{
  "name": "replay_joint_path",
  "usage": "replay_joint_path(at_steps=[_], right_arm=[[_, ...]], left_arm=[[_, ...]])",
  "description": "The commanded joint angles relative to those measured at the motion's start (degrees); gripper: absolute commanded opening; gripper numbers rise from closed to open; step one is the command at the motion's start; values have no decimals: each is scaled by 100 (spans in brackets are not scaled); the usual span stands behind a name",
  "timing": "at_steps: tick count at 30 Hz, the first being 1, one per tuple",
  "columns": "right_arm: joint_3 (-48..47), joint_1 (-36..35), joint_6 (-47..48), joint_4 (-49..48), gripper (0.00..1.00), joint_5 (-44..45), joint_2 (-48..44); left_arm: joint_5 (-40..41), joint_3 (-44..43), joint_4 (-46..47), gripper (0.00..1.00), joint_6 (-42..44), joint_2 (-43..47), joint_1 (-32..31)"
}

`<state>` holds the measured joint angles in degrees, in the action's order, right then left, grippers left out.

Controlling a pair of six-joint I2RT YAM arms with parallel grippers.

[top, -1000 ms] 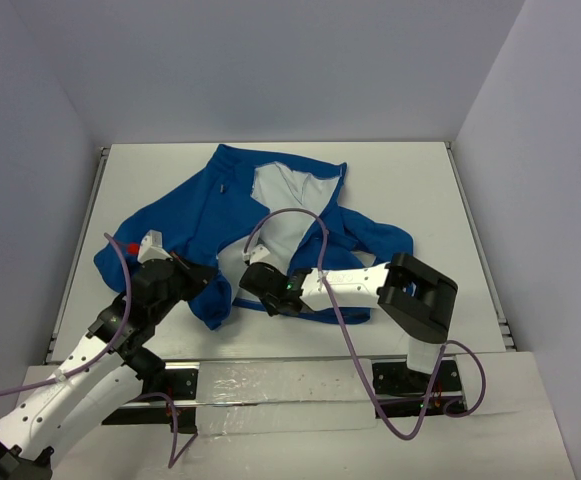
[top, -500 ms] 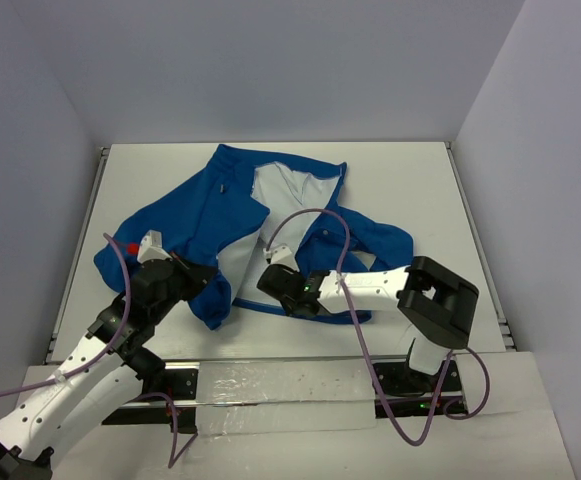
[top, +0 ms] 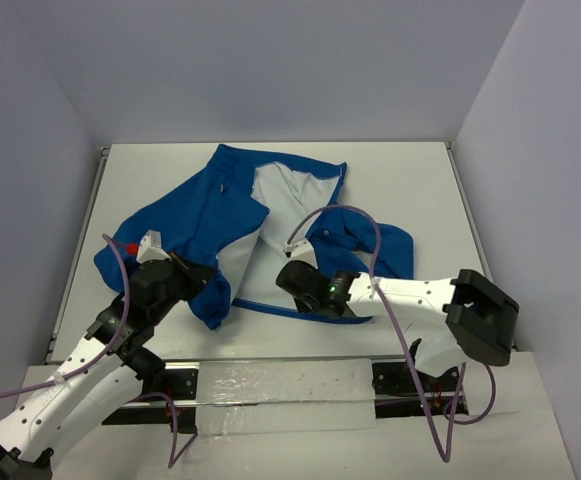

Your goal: Zip up the jacket

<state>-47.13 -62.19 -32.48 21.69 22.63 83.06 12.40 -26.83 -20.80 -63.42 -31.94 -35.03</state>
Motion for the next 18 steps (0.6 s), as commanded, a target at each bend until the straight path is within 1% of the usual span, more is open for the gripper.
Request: replay_joint_path(at_steps=[1,2,4,5,8,11,12,13,14,15,16,17,18], right_arm=[[-96,36,-96,-143,53,222,-277],[-198,61,-66,-103,60,308,-142],[-327,139,-21,-48,69,376,132],[-437,195,-13,-37,75,396,298],[-631,315,-41,-60,79,302,682],[-634,322,-114,-72,76,256,792],[-604,322,-144,-95,73,237,774],[-545,322,-174,-131,65,206,722],[-476,322,-190,-147,52,187,681],[-418,322,-227,-150,43,162,609],[-337,320,-258,-169,30,114,467],[-281,313,-258,-225,12,93,287],[-173,313,-191,-360,4,-8,64]], left_arm=[[-1,-94,188,0,58,32,40],[-1,-94,191,0,58,35,35],[-1,-90,191,0,58,48,40],[-1,-102,175,0,62,52,40],[56,-161,36,0,84,103,36],[109,-167,-72,0,99,190,40],[122,-158,-90,0,98,224,36],[125,-144,-94,0,90,253,31],[128,-133,-94,0,84,259,34],[119,-116,-77,0,81,259,40],[112,-100,-58,0,75,252,40],[105,-86,-30,0,75,225,40],[99,-86,-1,0,81,196,40]])
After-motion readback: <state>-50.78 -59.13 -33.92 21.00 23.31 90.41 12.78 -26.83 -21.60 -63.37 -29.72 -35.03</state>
